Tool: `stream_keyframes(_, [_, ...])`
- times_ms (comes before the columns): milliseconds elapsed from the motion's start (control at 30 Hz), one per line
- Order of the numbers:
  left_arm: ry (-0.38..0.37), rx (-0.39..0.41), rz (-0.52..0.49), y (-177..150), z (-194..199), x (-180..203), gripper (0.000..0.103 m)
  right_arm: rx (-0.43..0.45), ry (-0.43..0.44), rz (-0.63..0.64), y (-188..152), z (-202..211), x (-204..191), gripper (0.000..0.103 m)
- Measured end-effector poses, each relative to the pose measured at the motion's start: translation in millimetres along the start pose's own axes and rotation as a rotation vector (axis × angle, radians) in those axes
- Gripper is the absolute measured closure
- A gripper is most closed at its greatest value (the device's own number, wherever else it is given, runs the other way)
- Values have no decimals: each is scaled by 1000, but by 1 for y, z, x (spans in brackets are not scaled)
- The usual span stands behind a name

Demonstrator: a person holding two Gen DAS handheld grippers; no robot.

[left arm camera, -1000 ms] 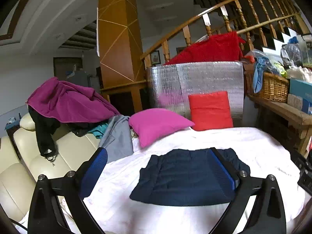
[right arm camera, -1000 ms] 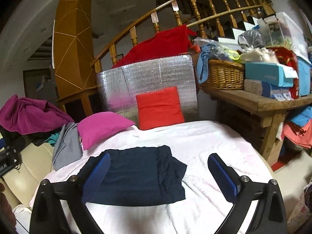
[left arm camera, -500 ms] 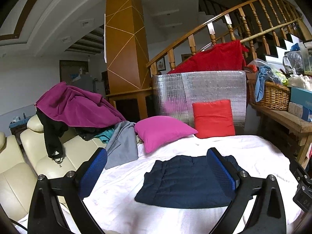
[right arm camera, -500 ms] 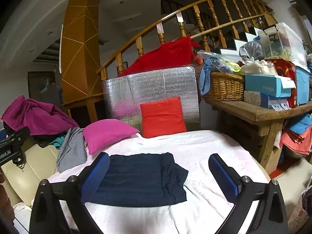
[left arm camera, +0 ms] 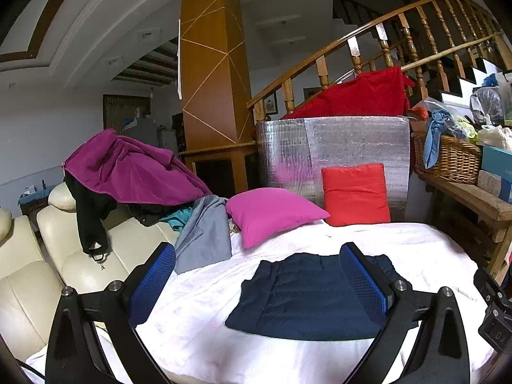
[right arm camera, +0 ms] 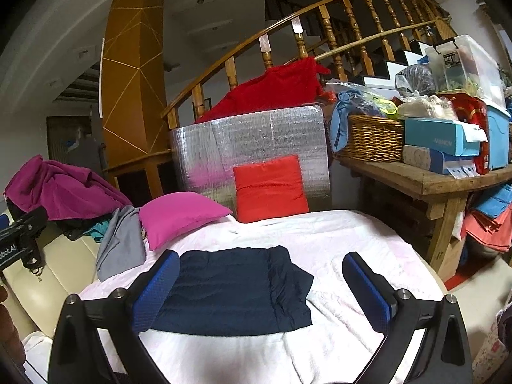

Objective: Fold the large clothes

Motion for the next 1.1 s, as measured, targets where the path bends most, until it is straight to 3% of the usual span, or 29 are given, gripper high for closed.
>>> stream_keyframes(1100, [7,-16,17,-4,-1,-12,1,-28,30,15,-9,-1,-17,0])
Point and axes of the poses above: each gripper's, at about its wrist camera, not at the fingertips, and z roughly against the way its jaws point, x to its right, y to its top, the point moved 6 cm from there along -z, roughly the way its jaws point, and after that the axes turned 14 degrees about x, right-handed, at the moved point
